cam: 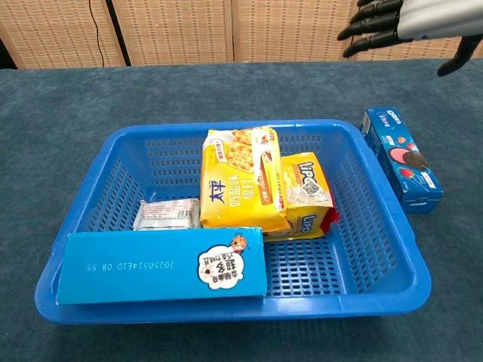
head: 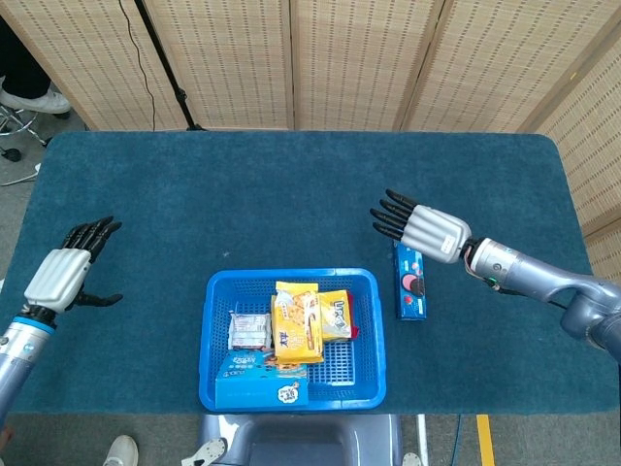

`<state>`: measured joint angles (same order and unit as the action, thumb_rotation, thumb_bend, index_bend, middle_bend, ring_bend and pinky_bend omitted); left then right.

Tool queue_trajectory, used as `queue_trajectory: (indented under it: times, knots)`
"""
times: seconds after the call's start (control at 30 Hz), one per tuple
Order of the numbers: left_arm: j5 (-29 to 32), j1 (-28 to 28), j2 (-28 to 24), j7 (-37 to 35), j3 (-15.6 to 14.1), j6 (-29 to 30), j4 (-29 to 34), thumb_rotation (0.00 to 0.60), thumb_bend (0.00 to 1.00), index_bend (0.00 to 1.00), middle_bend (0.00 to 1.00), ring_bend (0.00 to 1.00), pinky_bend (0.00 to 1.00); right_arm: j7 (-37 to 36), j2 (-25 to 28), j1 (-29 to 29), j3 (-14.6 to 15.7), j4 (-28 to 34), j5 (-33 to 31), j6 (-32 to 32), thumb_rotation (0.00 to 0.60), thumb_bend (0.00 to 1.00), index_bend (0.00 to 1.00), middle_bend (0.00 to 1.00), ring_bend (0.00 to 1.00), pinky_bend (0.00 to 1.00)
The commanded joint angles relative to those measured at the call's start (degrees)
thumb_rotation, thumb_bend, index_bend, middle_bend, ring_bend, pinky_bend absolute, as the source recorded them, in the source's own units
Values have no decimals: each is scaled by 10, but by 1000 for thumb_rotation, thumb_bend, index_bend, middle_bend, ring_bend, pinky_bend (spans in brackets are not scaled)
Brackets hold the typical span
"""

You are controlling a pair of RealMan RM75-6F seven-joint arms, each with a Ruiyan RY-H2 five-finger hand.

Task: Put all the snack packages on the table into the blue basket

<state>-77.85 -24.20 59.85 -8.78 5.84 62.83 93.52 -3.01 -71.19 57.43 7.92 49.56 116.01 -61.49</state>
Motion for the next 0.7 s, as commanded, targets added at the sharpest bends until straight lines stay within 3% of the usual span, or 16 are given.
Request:
queue_trajectory:
  times: [0.03, 0.33, 0.63, 0.7]
  knots:
    - [11, 1, 5, 17, 2, 3, 1, 600, 0, 0, 0, 0, 0, -79, -59, 10, 47, -93, 33, -2, 600, 0, 0, 0, 0, 0]
    - [32, -1, 15, 50, 4, -2, 5, 600, 0, 0, 0, 0, 0, -174, -169, 1, 88, -255, 39, -18, 600, 0, 0, 0, 0, 0]
    - [49, -1, 18, 56, 7, -7, -1, 600, 0, 0, 0, 0, 0, -215, -225, -9, 116, -328, 39, -23, 600, 0, 3, 0, 0, 0]
    - [51, -2, 19, 56, 8, -8, -2, 600, 0, 0, 0, 0, 0, -225, -233, -13, 120, -339, 37, -26, 600, 0, 45, 0, 0, 16]
